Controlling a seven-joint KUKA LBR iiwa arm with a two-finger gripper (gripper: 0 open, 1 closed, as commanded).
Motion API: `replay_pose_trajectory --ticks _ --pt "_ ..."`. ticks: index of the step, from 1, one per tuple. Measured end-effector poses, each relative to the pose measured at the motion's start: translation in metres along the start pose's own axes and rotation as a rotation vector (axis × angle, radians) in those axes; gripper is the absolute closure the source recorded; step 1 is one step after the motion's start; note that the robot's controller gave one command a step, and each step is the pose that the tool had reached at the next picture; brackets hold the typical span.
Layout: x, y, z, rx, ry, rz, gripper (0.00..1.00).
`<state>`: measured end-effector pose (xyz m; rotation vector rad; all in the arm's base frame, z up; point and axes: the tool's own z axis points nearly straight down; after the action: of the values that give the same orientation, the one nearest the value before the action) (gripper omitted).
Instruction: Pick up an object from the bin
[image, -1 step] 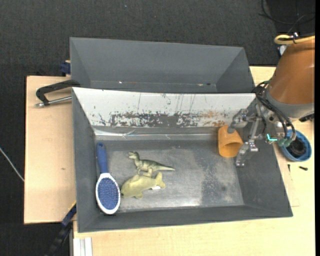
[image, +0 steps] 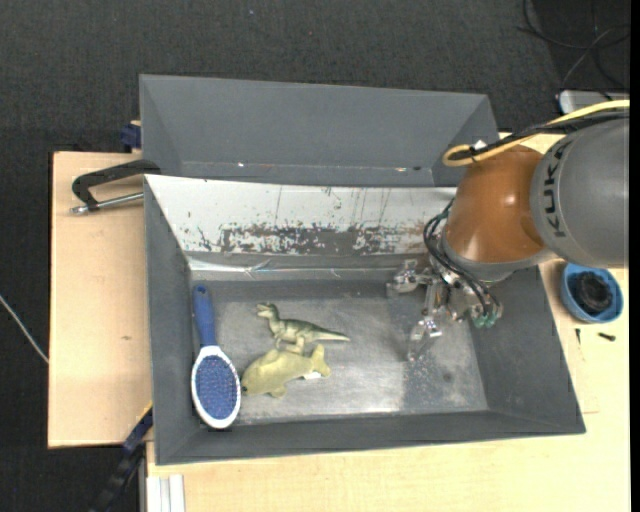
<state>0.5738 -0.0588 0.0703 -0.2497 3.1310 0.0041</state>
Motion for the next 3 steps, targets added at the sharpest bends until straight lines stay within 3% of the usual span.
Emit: replay_pose_trajectory --ticks 1,2,3 --pt "0.000 -0.002 -0.005 0.002 -0.001 0.000 1.00" --pt "0.043 0.042 -0.088 0.001 -0.006 0.047 1.00" --pt "0.043 0.040 -0.084 0.002 0.000 0.048 0.00"
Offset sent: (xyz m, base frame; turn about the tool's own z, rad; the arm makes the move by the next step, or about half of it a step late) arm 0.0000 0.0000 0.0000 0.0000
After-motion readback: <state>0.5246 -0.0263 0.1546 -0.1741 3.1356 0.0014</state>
